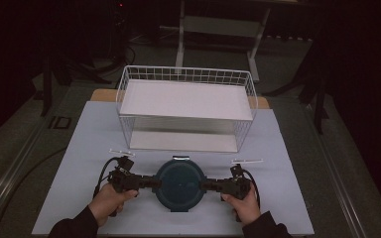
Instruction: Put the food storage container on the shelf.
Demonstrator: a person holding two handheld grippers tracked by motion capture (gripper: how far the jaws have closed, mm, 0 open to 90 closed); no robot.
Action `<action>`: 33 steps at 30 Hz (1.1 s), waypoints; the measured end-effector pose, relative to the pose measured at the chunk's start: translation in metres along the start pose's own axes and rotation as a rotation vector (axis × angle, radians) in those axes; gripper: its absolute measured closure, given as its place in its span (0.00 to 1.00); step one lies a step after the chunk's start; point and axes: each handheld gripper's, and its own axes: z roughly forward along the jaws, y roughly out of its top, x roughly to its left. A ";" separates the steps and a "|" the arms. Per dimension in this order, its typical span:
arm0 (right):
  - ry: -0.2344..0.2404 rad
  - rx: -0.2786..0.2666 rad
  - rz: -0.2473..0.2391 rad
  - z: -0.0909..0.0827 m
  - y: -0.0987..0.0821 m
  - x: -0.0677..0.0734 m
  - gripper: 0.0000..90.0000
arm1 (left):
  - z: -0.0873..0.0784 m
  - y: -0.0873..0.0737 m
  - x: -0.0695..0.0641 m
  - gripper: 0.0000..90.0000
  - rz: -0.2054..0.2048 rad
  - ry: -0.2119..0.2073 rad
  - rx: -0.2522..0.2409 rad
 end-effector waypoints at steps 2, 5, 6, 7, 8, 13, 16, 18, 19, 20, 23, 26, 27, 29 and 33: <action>-0.010 -0.007 -0.007 0.000 -0.001 0.003 0.62 | -0.001 -0.002 0.000 0.62 -0.004 0.002 -0.009; -0.007 -0.023 0.016 0.001 -0.002 0.003 0.63 | -0.001 -0.005 0.000 0.62 -0.021 0.001 -0.032; -0.005 -0.023 0.018 0.001 -0.002 0.003 0.63 | -0.001 -0.006 -0.001 0.62 -0.024 0.007 -0.036; -0.008 -0.024 0.021 0.000 -0.003 0.004 0.63 | -0.001 -0.006 -0.002 0.62 -0.020 0.008 -0.037; -0.010 -0.021 0.016 0.000 -0.002 0.005 0.63 | -0.001 -0.006 -0.003 0.62 -0.020 0.013 -0.034; -0.012 -0.020 0.026 -0.001 -0.003 0.005 0.63 | -0.001 -0.005 -0.006 0.62 -0.027 0.023 -0.032; -0.009 -0.030 0.036 -0.002 -0.004 0.004 0.63 | 0.000 -0.005 -0.007 0.62 -0.029 0.022 -0.034; -0.007 -0.032 0.037 -0.003 -0.003 0.004 0.63 | 0.001 -0.004 -0.008 0.62 -0.026 0.019 -0.046; -0.006 -0.039 0.032 -0.004 -0.002 0.004 0.63 | 0.000 -0.003 -0.008 0.62 -0.015 0.016 -0.050; -0.003 -0.046 0.019 -0.007 0.000 0.005 0.63 | -0.001 -0.001 -0.010 0.63 -0.009 0.014 -0.059; -0.006 -0.048 0.006 -0.010 0.005 0.007 0.63 | -0.002 0.006 -0.013 0.63 0.012 0.017 -0.071; -0.008 -0.066 -0.011 -0.015 0.016 0.009 0.63 | -0.002 0.018 -0.015 0.63 0.033 0.016 -0.084; -0.008 -0.066 -0.011 -0.015 0.016 0.009 0.63 | -0.002 0.018 -0.015 0.63 0.033 0.016 -0.084; -0.013 -0.073 -0.022 -0.017 0.022 0.008 0.63 | -0.003 0.024 -0.015 0.63 0.045 0.019 -0.090; -0.018 -0.084 -0.040 -0.020 0.034 0.006 0.63 | -0.002 0.037 -0.015 0.63 0.055 0.026 -0.104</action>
